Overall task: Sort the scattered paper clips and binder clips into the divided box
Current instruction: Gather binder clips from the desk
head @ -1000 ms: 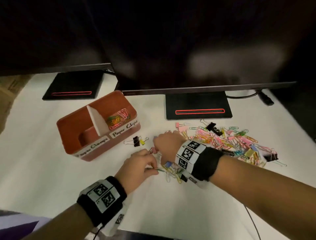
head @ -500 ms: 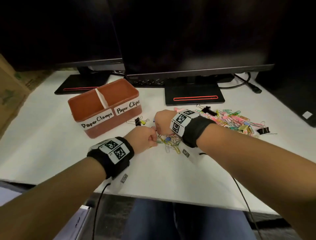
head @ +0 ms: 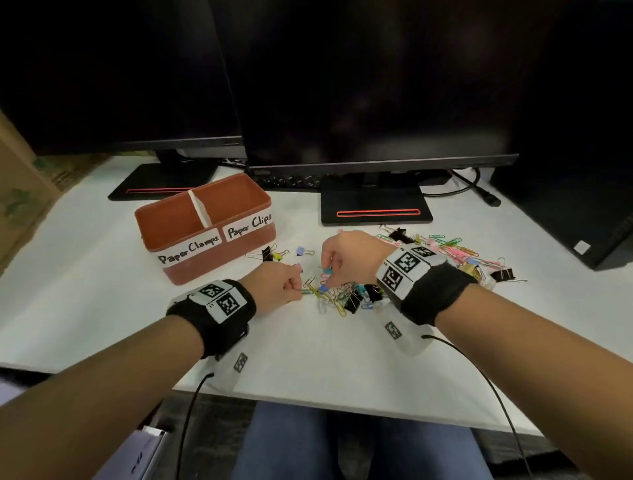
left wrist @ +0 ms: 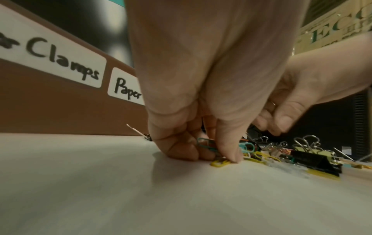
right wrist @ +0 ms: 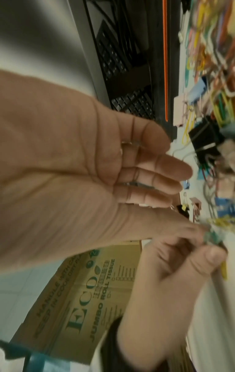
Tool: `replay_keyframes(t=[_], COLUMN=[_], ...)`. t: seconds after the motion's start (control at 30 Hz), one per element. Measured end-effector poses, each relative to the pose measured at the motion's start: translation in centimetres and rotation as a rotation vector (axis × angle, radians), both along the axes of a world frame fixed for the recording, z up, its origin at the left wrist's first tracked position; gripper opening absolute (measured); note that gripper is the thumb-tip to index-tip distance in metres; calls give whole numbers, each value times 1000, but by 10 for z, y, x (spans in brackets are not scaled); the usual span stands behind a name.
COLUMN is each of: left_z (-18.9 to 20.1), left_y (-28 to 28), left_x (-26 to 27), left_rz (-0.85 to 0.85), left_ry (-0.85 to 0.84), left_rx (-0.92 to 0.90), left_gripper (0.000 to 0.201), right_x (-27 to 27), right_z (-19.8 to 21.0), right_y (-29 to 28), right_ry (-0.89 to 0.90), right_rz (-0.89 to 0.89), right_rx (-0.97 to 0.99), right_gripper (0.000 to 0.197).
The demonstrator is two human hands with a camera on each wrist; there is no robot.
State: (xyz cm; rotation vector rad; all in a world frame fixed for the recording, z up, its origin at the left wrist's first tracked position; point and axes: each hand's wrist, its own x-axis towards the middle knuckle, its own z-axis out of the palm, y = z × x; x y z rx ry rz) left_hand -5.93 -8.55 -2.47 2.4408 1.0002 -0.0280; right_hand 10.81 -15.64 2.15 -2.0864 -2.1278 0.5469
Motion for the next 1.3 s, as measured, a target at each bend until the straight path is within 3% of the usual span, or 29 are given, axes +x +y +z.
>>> replay_keyframes(t=[0.13,0.3,0.37,0.5,0.67,0.9,1.0,1.1,1.3], left_z=[-1,-3,-2,5,3,4,3,2,4], left_y=[9,19,19,11,-2,-2,2,3,1], left_x=[-4,-9,-12,-15,-4,17,19,19,18], left_rz=[60,245,224,23,-133,-182,-173,-168,-184], left_ry=[-61,-239,-220,-103,-100,-61,-43,-38,-45], left_rx=[-54,-310,-278,-49,-15,19,26,17,29], left_gripper=[8,16,17,17,18,14,18,20,16], right_x=[-13,-9,-5,4,13,7,-7,-10,-6], right_z=[-15,-23,-22,-21,-18,-15,-16,-22,-26], right_y=[1,6,5,3,1,7,16,27,34], right_ry=[-155,-169,-137,-113,-95,-141,-191,-252,-279], right_rz=[66,45,28,17,-18,-9,98,92,9], right_rx=[-110,-138,-122,-111,-102,-43,-111,-168,-214], right_gripper=[48,37,32,28,28,30,27,29,6])
